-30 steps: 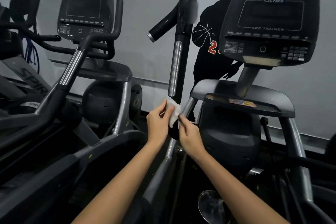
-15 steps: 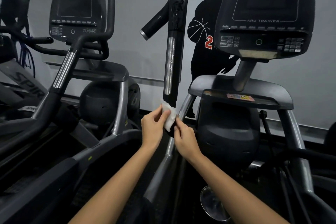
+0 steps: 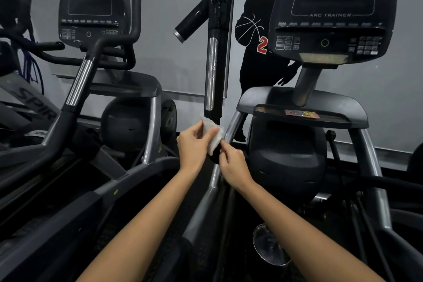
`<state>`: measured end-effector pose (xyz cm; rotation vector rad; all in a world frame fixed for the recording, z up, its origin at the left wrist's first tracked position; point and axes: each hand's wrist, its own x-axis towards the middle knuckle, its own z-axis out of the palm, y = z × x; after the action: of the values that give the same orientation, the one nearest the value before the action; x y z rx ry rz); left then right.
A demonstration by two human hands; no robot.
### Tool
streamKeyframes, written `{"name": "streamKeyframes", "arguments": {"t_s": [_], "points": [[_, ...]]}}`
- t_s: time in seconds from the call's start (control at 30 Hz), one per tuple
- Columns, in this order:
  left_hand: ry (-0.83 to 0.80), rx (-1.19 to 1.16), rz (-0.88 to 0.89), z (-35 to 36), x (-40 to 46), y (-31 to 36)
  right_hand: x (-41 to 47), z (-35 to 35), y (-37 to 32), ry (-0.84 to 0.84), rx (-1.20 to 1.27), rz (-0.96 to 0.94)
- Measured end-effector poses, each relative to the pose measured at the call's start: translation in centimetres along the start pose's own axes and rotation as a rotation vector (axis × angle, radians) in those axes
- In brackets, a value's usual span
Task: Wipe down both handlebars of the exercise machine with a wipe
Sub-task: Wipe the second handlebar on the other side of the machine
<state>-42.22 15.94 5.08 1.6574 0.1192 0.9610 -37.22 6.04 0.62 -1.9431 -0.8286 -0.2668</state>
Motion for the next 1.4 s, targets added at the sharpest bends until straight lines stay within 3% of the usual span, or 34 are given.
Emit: {"name": "streamKeyframes", "arguments": {"t_s": [0.17, 0.4, 0.6, 0.8, 0.97, 1.13, 1.4], "points": [[0.083, -0.026, 0.008, 1.1, 0.9, 1.0, -0.1, -0.1, -0.3, -0.037, 0.018, 0.07], [-0.021, 0.138, -0.026, -0.4, -1.5, -0.8, -0.4, -0.3, -0.6, -0.049, 0.017, 0.072], [0.113, 0.099, -0.008, 1.2, 0.2, 1.1, -0.2, -0.6, -0.9, -0.089, 0.011, 0.093], [0.036, 0.239, -0.006, 0.4, -1.2, -1.0, -0.6, -0.7, -0.9, -0.091, 0.029, 0.086], [0.101, 0.059, -0.075, 0.7, -1.2, -0.3, -0.4, -0.6, -0.8, -0.103, 0.005, 0.086], [0.207, -0.042, -0.011, 1.4, 2.2, 2.1, -0.5, -0.7, -0.7, -0.117, 0.017, 0.094], [0.109, 0.002, 0.021, 1.7, 1.8, 1.3, -0.2, -0.5, -0.4, -0.103, 0.009, 0.088]]}}
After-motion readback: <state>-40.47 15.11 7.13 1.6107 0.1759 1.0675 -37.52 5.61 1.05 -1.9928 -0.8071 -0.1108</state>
